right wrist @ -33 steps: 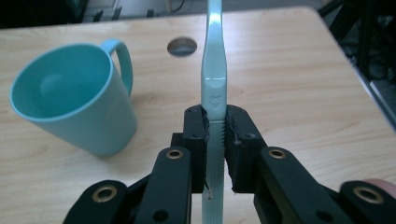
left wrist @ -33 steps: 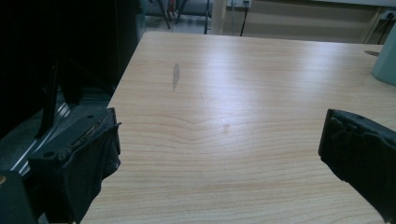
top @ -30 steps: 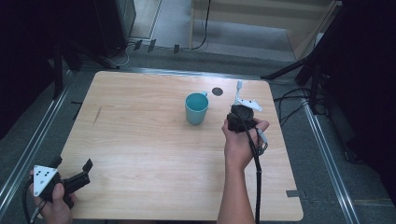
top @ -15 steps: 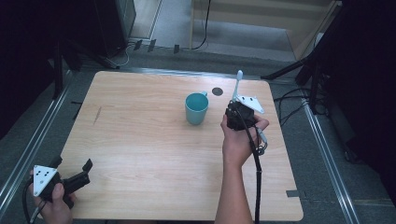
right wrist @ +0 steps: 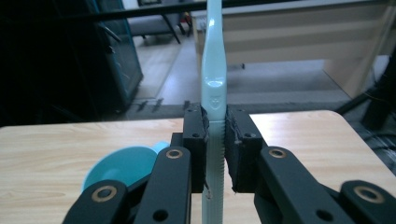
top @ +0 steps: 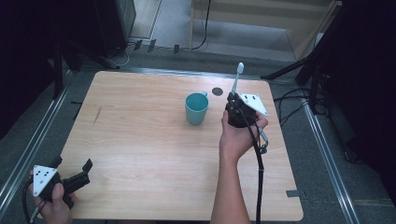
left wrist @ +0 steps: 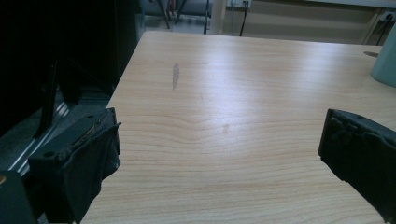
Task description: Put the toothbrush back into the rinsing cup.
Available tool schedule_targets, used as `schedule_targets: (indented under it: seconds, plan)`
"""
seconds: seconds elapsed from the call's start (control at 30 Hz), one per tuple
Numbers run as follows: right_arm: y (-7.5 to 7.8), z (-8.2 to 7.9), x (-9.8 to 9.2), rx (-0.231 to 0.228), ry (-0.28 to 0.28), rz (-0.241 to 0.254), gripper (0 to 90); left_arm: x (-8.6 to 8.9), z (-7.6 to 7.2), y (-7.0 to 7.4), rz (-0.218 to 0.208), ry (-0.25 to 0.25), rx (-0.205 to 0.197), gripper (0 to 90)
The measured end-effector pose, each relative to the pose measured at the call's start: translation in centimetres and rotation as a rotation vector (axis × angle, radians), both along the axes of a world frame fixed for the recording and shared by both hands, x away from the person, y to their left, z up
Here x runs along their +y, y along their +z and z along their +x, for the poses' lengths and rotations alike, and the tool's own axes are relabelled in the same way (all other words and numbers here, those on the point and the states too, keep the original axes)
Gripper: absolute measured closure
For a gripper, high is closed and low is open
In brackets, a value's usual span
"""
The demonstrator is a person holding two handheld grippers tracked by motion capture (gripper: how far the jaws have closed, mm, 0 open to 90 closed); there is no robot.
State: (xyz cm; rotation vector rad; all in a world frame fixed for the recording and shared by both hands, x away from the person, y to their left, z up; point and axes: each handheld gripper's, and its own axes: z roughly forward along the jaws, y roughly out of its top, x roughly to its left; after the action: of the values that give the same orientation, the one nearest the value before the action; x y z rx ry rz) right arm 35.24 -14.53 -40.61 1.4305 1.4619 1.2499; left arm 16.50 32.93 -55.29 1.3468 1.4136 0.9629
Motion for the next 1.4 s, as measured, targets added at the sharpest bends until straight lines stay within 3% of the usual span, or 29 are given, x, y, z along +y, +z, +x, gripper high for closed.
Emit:
schedule_targets:
  seconds: [0.07,0.17,0.23,0.57,0.63,0.83,1.3,1.4]
  plan:
    - [-0.1,0.0,-0.1,-0.035,0.004,-0.028,79.8,0.0,0.0,0.0,0.000,0.000,0.001,0.0]
    - [-0.2,0.1,-0.1,-0.049,0.011,-0.070,79.8,0.0,0.0,0.0,0.000,0.000,0.001,0.0]
    - [-0.4,0.2,-0.1,-0.098,0.022,-0.088,79.8,0.0,0.0,0.0,0.000,0.000,0.001,0.0]
    - [-1.0,0.3,0.5,-0.154,0.069,-0.066,79.9,0.0,0.0,0.0,0.001,-0.001,0.000,0.0]
    - [-1.4,0.4,0.9,-0.182,0.092,-0.062,79.9,0.0,0.0,0.0,0.000,0.000,0.000,0.0]
    - [-2.1,0.7,1.5,-0.204,0.138,-0.059,80.0,0.0,0.0,0.0,0.002,-0.002,0.001,0.0]
    - [-2.8,1.2,2.8,-0.211,0.187,0.002,80.0,0.0,0.0,0.0,0.002,-0.003,0.000,0.0]
    - [-3.1,1.4,3.7,-0.217,0.210,0.019,80.0,0.0,-0.1,0.0,0.001,-0.002,-0.001,0.0]
